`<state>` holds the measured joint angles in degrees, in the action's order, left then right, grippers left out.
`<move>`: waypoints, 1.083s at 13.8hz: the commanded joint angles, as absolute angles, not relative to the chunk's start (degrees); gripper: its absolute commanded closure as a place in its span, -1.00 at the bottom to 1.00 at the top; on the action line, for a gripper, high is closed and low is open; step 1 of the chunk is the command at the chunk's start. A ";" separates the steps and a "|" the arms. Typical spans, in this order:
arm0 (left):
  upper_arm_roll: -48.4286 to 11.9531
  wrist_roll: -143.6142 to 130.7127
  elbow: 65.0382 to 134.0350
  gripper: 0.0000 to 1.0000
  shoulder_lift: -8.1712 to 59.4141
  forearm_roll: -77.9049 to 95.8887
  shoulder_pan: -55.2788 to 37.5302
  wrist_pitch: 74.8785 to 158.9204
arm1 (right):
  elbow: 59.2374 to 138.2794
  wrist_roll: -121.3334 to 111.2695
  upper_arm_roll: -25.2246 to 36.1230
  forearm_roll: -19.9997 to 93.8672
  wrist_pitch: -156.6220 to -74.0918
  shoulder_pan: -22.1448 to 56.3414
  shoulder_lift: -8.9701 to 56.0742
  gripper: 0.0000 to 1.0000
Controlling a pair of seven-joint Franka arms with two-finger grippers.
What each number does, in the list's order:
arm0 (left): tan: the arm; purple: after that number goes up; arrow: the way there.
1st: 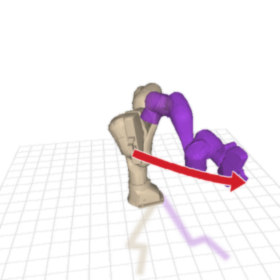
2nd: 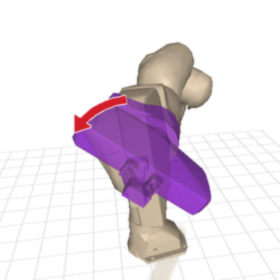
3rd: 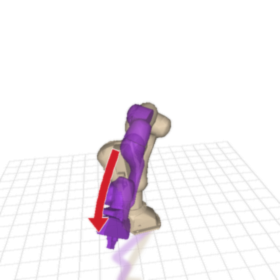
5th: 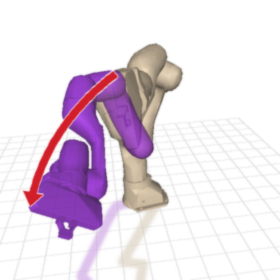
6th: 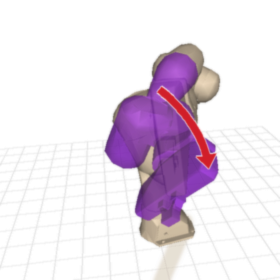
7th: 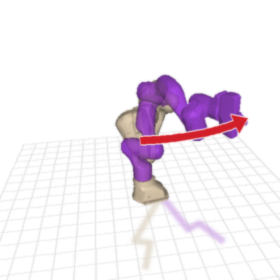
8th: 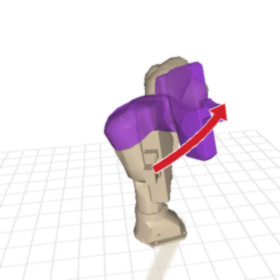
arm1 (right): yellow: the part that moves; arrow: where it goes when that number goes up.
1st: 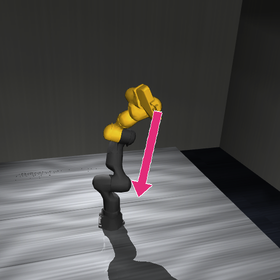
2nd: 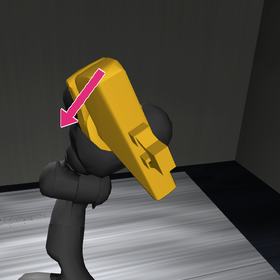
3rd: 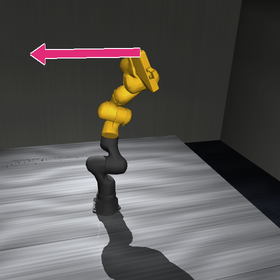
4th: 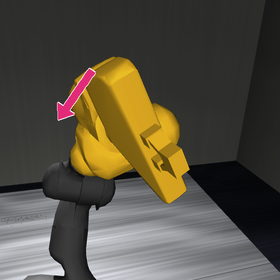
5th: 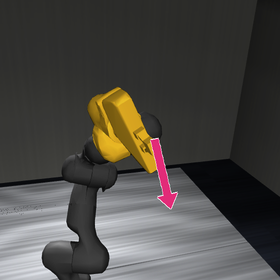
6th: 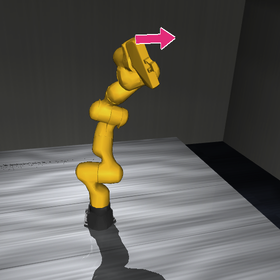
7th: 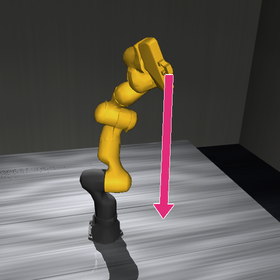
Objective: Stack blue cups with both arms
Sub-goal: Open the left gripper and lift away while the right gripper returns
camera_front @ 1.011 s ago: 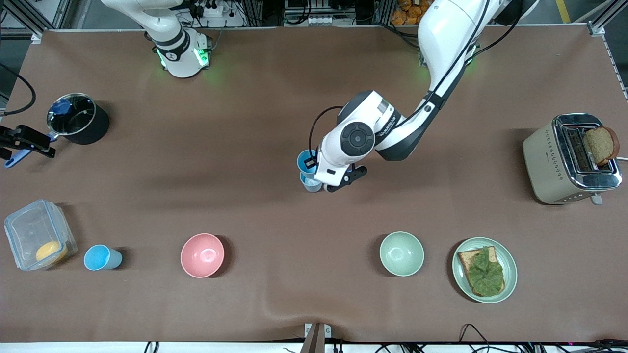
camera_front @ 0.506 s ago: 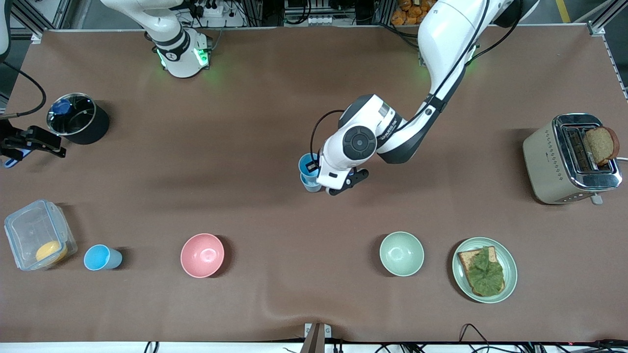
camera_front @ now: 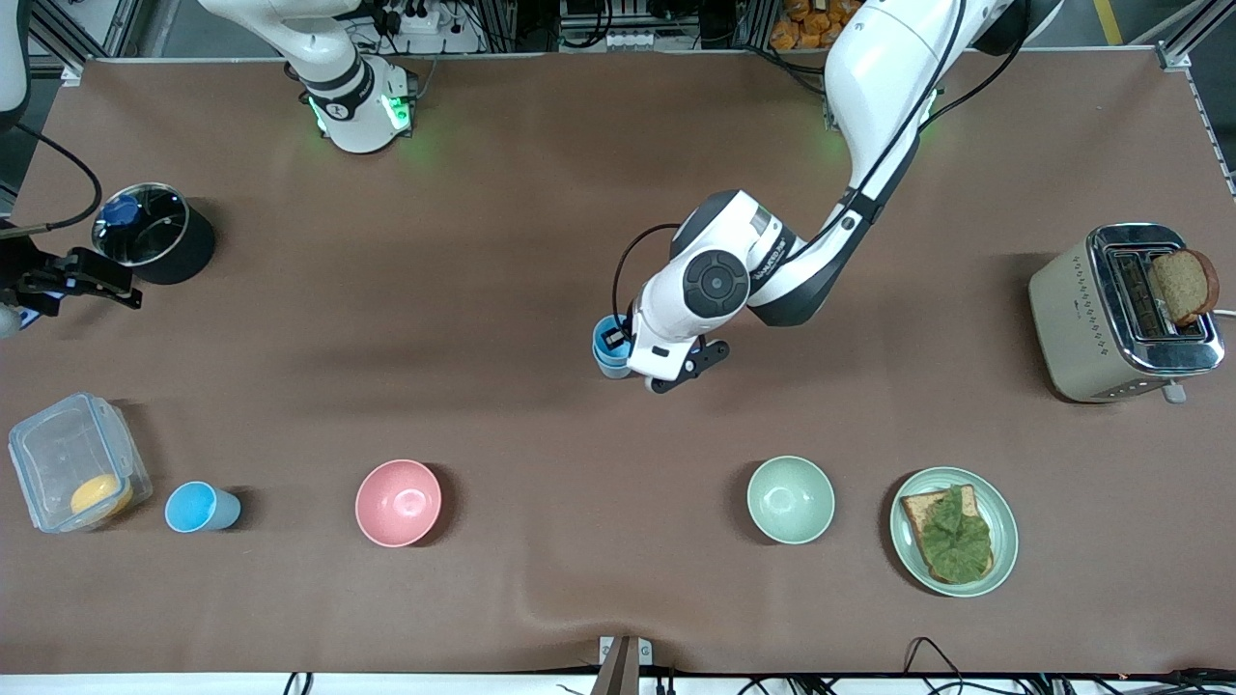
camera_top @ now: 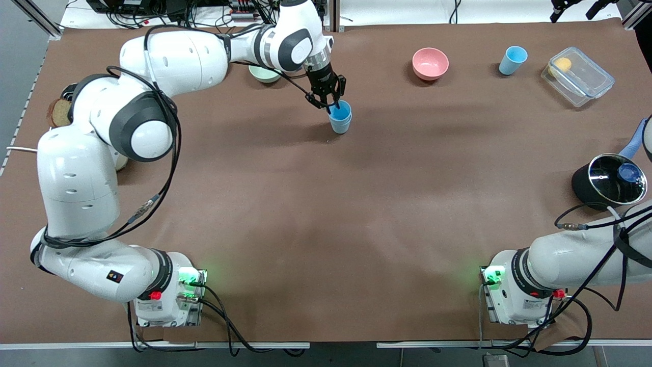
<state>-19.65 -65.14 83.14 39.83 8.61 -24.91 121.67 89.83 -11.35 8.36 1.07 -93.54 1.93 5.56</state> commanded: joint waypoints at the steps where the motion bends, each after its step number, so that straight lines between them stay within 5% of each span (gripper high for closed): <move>1: -18.99 -64.34 82.18 -1.00 38.59 7.74 -25.14 122.08 | 90.00 -11.25 6.94 1.76 -93.34 0.53 5.45 -1.00; 11: -18.02 -58.81 82.18 -1.00 27.78 -10.97 -15.13 120.24 | 90.00 -10.99 6.86 1.76 -93.25 1.85 6.24 -1.00; 15: -18.11 -48.47 82.18 -1.00 22.43 -11.52 -7.84 112.60 | 89.91 -10.99 6.86 1.67 -93.25 2.11 6.24 -1.00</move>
